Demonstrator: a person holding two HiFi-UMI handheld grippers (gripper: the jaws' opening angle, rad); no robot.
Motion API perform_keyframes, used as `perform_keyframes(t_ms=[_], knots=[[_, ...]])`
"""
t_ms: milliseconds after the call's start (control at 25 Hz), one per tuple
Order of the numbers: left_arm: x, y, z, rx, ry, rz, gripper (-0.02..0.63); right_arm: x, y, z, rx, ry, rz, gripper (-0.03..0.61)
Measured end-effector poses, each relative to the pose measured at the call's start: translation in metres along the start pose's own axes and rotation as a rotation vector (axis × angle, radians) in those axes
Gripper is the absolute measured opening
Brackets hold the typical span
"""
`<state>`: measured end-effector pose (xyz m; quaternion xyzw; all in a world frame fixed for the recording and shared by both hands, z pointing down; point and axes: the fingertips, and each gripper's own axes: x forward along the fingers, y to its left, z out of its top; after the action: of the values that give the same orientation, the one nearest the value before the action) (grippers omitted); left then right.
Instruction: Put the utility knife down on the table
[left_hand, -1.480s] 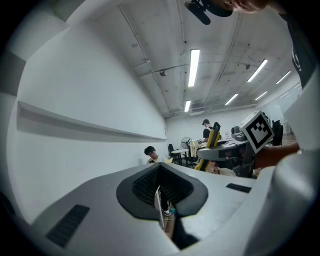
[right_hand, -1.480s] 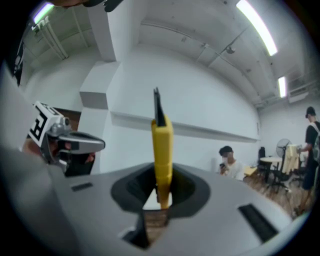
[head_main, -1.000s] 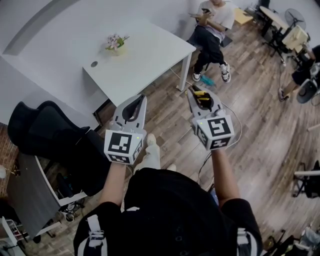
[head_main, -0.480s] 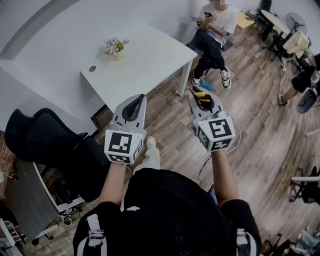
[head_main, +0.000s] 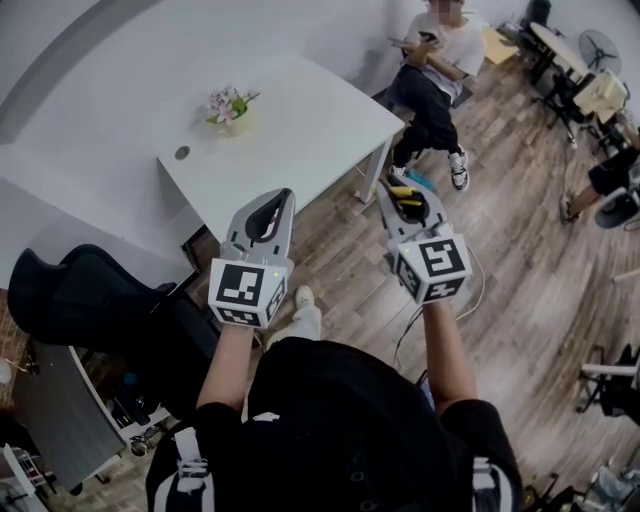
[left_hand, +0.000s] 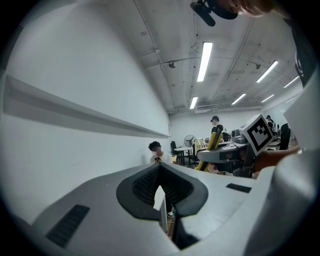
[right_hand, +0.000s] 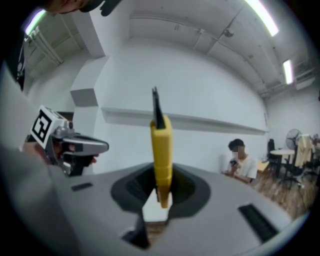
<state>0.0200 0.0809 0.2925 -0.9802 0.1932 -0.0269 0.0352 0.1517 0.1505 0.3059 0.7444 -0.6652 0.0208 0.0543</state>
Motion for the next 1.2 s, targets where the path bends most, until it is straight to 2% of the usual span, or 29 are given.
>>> perform_keyframes(t_ms=[720,1200], knots=[[0.102,0.143,-0.009,-0.032,0.006,-0.047,0.020,0.169,-0.014,0.014,-0.009,0.049,-0.028,0.083],[0.119,0.219,-0.036,-0.075,0.036,-0.002,0.020,0.252,0.012,0.009,-0.042,0.099,0.045,0.083]])
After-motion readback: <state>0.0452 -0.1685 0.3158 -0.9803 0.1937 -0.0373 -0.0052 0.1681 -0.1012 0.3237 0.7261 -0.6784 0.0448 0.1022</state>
